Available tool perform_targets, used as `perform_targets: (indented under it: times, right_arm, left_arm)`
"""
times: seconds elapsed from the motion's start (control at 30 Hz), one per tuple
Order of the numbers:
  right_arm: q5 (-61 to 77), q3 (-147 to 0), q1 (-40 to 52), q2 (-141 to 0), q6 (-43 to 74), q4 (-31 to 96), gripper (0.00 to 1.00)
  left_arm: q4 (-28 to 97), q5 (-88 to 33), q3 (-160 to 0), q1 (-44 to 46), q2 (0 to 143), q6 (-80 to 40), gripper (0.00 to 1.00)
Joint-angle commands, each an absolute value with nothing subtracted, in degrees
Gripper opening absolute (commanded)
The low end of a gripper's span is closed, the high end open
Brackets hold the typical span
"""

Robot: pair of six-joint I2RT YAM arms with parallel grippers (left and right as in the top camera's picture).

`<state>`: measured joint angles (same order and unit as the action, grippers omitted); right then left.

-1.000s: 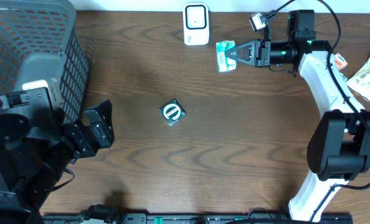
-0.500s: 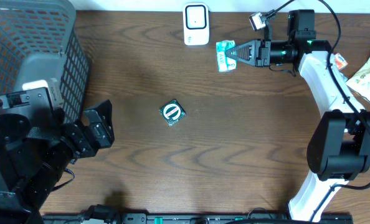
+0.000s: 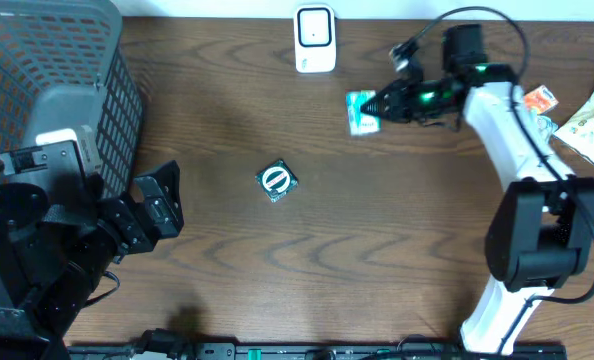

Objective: Scan the item barcode
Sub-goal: 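Raise the tissue pack in front of the scanner with the right gripper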

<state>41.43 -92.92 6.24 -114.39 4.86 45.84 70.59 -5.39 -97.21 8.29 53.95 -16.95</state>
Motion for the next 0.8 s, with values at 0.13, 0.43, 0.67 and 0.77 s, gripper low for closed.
perform_targets:
  times: [0.13,0.43,0.67,0.77]
  right_arm:
    - [-9.7,-96.8,19.2,-114.7,2.9,41.5,0.01]
    - [-10.6,-107.0,24.9,-115.7,-4.0,27.4,0.01]
    - [-12.2,-107.5,25.1,-125.0,-23.4,3.6,0.01]
    - [-12.6,-107.5,25.0,-129.7,-31.2,-3.9,0.01]
  left_arm:
    - [70.7,-4.6,-97.6,8.1,54.0,-17.5,0.98]
    - [70.7,-4.6,-97.6,8.1,54.0,-17.5,0.98]
    - [70.7,-4.6,-97.6,8.1,54.0,-17.5,0.98]
    - [70.7,-4.6,-97.6,8.1,54.0,-17.5,0.98]
